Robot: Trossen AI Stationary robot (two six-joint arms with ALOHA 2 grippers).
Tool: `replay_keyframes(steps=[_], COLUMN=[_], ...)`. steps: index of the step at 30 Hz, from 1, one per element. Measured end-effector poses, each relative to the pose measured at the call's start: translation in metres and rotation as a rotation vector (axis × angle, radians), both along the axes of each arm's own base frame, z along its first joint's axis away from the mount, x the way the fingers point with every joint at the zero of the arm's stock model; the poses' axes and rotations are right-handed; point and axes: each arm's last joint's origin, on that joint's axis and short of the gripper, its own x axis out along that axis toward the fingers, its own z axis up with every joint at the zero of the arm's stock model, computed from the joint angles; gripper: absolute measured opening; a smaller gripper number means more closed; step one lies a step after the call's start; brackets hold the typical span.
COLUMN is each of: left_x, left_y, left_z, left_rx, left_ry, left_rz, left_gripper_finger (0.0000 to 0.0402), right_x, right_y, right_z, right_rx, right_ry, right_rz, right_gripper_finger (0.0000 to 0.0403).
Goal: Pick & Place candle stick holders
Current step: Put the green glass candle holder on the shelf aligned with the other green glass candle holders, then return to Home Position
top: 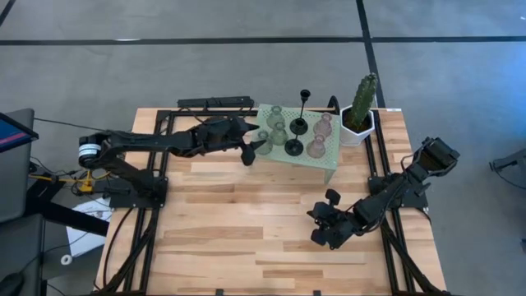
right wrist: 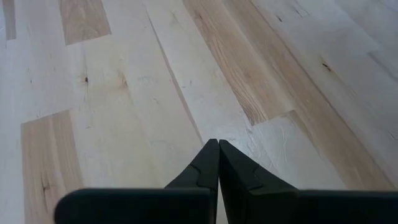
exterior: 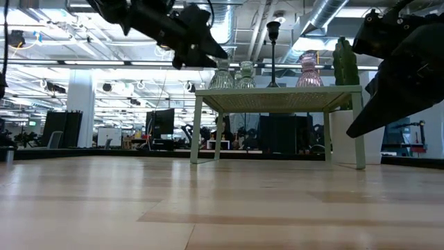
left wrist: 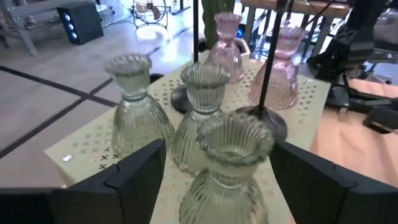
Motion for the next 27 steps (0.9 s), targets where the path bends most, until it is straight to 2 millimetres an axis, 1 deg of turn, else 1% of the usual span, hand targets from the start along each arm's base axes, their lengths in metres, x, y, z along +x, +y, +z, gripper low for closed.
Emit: replay_keyframes(steps=[3,7,10,15,18,22,25,27], left_x=[-0.011,-0.025,-0.035,-0.052,-0.059,-0.069,-0.076,-0.079], left_y=[-0.005,-0.015,-0.024,-0.040,-0.052,-0.068,-0.079,-0.083], left_z=[0.008,0.013,0.015,0.016,0.013,0.000,-0.015,-0.021], left_rx=[-0.007,-0.044,-0.092,-0.244,-0.260,-0.224,-0.197,-0.177], left_ry=[0.002,0.037,0.071,0.115,0.152,0.180,0.208,0.203], left_rz=[-0.008,-0.044,-0.115,-0.254,-0.325,-0.365,-0.345,-0.318], left_gripper_finger=[0.0285,0.0285,0.0285,0.0285,0.0279,0.0242,0.0199,0.0168], right_x=[0.000,0.000,0.000,0.001,0.003,0.005,0.006,0.005], right_y=[0.000,0.000,0.000,0.001,0.003,0.004,0.000,-0.003], right_z=[0.000,0.000,0.000,0.001,0.002,0.005,0.012,0.019], right_rx=[-0.001,-0.001,-0.002,0.018,0.023,0.013,0.007,-0.018], right_ry=[0.001,0.002,0.002,-0.002,-0.003,-0.010,-0.010,-0.019], right_rz=[0.000,0.000,0.000,0.015,0.057,0.110,0.138,0.171], right_gripper_finger=[0.0000,0.0000,0.0000,0.0000,0.0000,0.0000,0.0000,0.0000])
